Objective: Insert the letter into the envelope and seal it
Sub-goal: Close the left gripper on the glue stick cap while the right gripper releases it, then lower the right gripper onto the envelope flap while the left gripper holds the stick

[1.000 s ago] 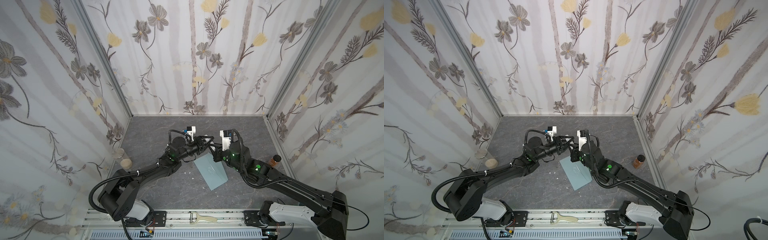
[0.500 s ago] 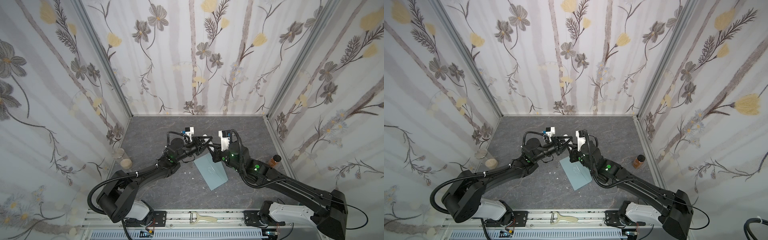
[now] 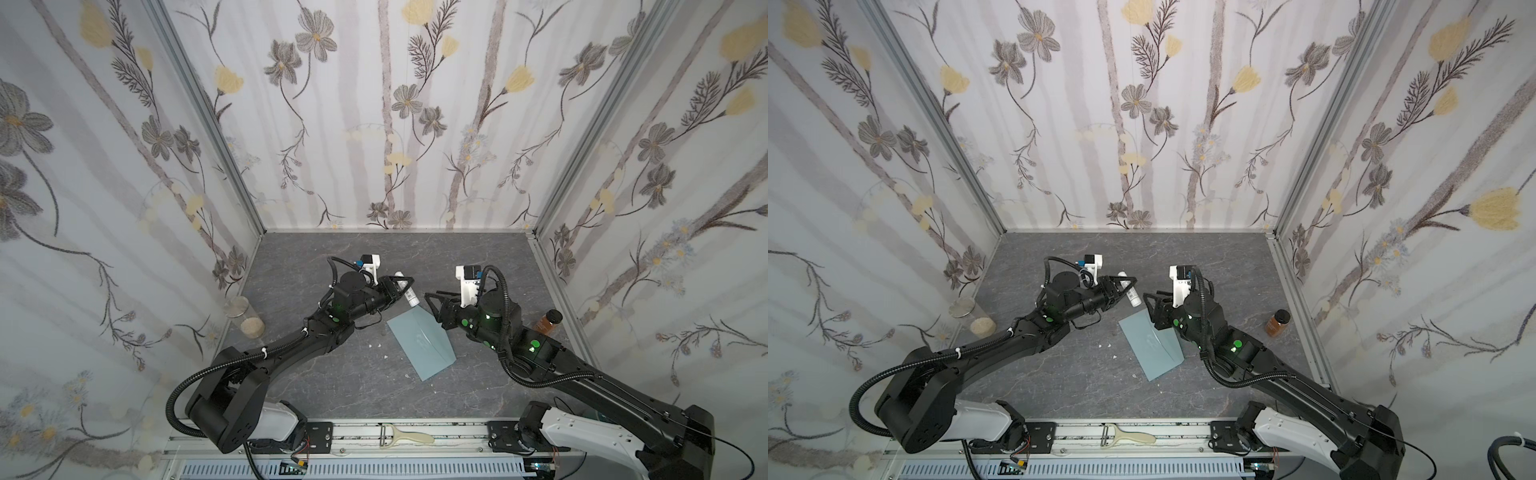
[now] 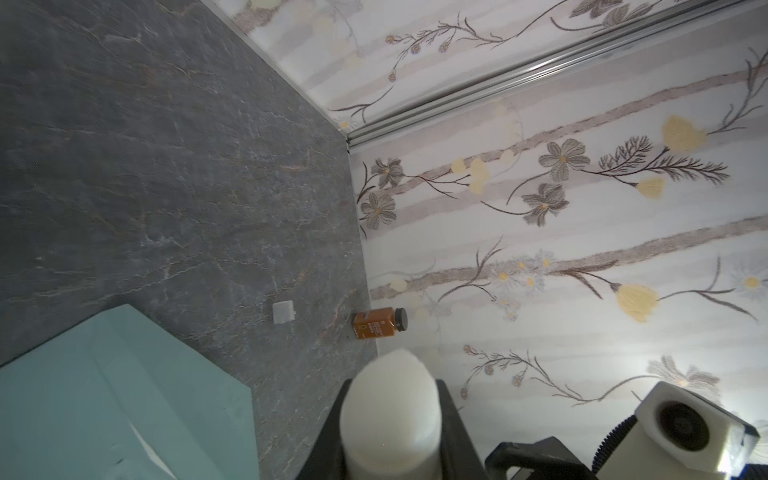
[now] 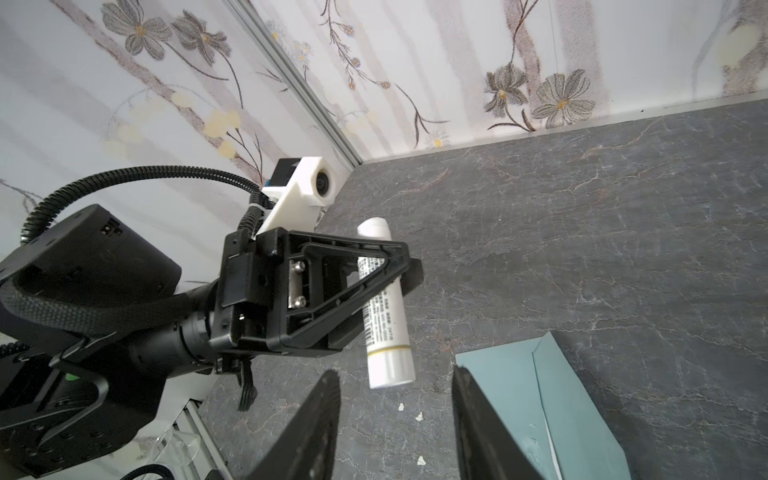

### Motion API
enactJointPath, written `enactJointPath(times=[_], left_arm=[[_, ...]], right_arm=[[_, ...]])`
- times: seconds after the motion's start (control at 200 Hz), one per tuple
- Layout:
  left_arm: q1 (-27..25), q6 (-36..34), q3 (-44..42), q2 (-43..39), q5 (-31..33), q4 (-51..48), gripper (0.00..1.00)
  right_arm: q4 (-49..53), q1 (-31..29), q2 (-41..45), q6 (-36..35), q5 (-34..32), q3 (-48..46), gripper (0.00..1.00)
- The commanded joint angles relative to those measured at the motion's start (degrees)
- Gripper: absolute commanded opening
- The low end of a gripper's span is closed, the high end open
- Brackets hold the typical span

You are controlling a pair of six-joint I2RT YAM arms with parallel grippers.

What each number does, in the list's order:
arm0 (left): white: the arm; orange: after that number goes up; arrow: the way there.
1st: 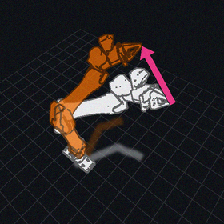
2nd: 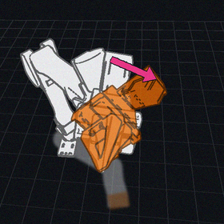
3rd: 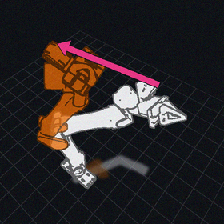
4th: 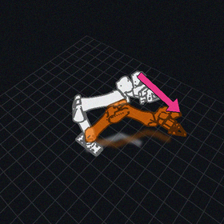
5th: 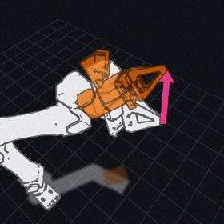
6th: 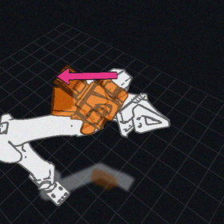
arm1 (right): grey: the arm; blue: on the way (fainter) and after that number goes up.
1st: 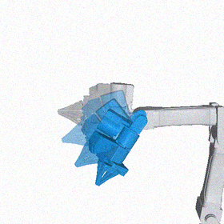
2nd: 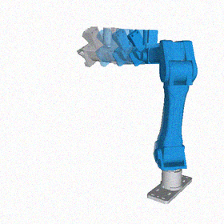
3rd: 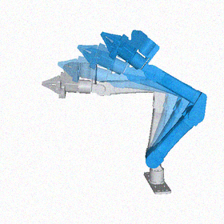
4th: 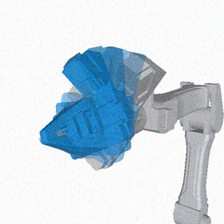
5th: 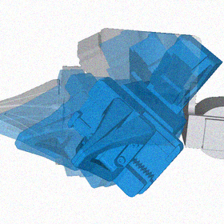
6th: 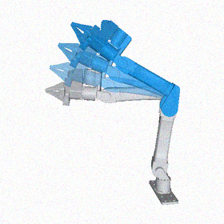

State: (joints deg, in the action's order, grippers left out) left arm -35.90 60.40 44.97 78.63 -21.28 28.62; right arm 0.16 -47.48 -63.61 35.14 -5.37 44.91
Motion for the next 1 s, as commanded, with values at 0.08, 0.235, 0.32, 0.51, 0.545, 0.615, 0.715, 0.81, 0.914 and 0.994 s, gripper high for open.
enactJointPath(times=[0.08,0.235,0.32,0.51,0.545,0.615,0.715,0.81,0.914,0.994], left_arm=[[-0.8,-16.5,-0.6,-3.2,9.6,-18.9,0.0],[-2.7,-18.7,-5.7,-3.5,10.4,-21.2,0.0],[-4.8,-19.0,-7.2,-1.9,10.4,-21.1,0.0],[-6.6,-19.4,-7.5,2.9,10.3,-20.6,0.0],[-6.7,-19.5,-7.3,3.7,10.1,-20.4,0.0],[-6.7,-19.7,-6.9,5.5,9.3,-19.5,0.0],[-6.6,-19.3,-7.2,8.2,7.8,-16.2,0.0],[-6.7,-18.1,-7.1,11.2,6.4,-13.5,0.0],[-6.6,-18.0,-6.7,13.9,5.8,-11.9,0.0],[-6.6,-18.0,-5.9,15.8,5.4,-11.4,0.0]], right_arm=[[6.1,6.7,4.2,-0.4,6.6,-4.2,0.37],[8.5,13.2,4.3,-1.7,9.7,-7.8,0.26],[8.2,16.3,2.9,-1.7,10.5,-9.3,0.19],[5.0,20.3,-2.9,-1.8,10.6,-10.1,0.13],[4.2,20.8,-4.5,-1.8,11.0,-10.0,0.11],[2.2,21.4,-8.1,-1.6,11.5,-9.8,0.06],[-0.1,21.4,-12.8,-1.2,11.8,-9.4,0.0],[-2.1,21.5,-16.4,-0.9,11.8,-9.4,0.0],[-3.1,21.4,-19.7,-0.5,11.6,-9.0,0.0],[-3.6,21.1,-22.0,0.0,11.7,-8.9,0.0]])
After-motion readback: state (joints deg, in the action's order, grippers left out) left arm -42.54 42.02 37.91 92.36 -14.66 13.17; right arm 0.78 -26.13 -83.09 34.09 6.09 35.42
